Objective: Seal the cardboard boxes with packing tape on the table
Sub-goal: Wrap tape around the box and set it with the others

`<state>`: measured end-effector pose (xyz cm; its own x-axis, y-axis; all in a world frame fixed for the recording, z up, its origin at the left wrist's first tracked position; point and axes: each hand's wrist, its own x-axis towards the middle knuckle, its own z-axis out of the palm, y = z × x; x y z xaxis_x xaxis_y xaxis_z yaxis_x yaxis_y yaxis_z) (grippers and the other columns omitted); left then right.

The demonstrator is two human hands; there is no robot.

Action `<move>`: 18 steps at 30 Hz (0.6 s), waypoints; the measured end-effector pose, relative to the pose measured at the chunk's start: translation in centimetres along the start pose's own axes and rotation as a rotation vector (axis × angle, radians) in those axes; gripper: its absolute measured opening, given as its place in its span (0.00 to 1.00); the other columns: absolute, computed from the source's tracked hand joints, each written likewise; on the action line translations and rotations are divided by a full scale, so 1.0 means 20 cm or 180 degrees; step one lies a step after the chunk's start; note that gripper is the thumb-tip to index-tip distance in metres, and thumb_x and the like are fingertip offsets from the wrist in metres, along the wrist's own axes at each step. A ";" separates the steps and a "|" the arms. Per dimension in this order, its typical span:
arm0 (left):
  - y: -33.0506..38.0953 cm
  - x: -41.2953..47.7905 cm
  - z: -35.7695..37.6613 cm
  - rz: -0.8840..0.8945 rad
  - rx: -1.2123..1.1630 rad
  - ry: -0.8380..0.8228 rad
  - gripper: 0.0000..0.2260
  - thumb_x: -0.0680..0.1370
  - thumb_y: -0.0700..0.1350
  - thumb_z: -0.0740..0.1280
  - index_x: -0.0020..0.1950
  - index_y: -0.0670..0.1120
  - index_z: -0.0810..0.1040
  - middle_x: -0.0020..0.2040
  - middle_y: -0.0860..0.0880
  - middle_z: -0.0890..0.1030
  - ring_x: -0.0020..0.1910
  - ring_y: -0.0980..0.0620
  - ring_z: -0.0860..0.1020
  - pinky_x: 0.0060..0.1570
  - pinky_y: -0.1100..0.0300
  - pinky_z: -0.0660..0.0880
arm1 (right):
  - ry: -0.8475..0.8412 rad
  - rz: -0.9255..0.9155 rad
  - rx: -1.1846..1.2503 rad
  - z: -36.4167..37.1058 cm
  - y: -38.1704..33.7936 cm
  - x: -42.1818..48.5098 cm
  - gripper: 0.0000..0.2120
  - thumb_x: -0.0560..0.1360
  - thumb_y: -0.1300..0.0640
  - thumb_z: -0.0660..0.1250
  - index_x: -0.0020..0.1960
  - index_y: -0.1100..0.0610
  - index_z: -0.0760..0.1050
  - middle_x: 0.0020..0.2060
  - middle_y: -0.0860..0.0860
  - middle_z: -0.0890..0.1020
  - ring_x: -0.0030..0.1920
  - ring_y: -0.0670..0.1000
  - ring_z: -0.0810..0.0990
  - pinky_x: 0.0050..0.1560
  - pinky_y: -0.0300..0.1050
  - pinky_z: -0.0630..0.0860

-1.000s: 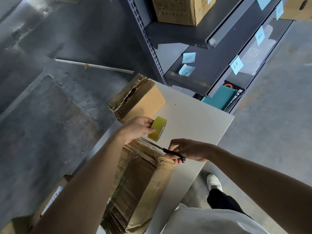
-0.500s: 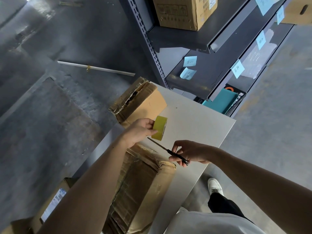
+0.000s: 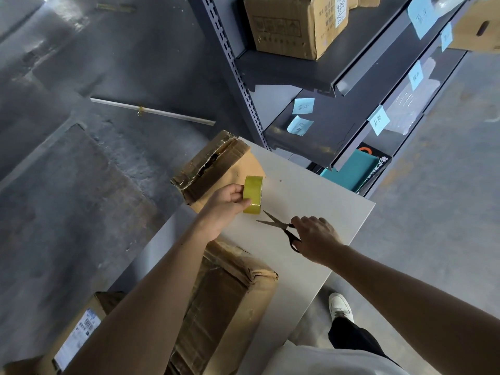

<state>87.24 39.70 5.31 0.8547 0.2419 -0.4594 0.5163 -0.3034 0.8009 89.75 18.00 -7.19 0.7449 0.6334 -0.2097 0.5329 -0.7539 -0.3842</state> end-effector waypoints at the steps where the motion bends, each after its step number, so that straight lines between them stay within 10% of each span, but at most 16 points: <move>1: 0.00 0.00 0.00 0.0015 -0.0004 0.0014 0.13 0.78 0.37 0.68 0.60 0.50 0.78 0.55 0.53 0.84 0.57 0.56 0.81 0.62 0.56 0.74 | 0.0027 0.0000 -0.0180 0.01 0.02 0.01 0.19 0.80 0.49 0.63 0.67 0.55 0.68 0.58 0.53 0.78 0.60 0.56 0.75 0.61 0.47 0.67; 12: -0.03 -0.03 -0.02 0.0178 0.0240 0.0386 0.14 0.77 0.38 0.71 0.59 0.52 0.79 0.48 0.56 0.83 0.50 0.58 0.80 0.58 0.60 0.75 | -0.0203 0.0030 -0.0345 -0.04 0.04 0.06 0.15 0.83 0.57 0.59 0.68 0.58 0.72 0.61 0.57 0.73 0.62 0.58 0.72 0.57 0.52 0.73; 18: 0.01 -0.09 -0.04 0.0685 0.1622 0.0240 0.14 0.79 0.41 0.67 0.65 0.47 0.79 0.51 0.61 0.79 0.53 0.59 0.78 0.53 0.70 0.71 | 0.0871 -0.0455 0.0676 -0.22 -0.12 0.16 0.26 0.79 0.42 0.63 0.73 0.52 0.64 0.65 0.54 0.72 0.62 0.55 0.71 0.57 0.51 0.76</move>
<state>85.65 39.86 6.57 0.9471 0.1849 -0.2622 0.3076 -0.7559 0.5779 92.56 21.05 -2.92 0.7641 0.6378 0.0965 0.5654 -0.5901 -0.5763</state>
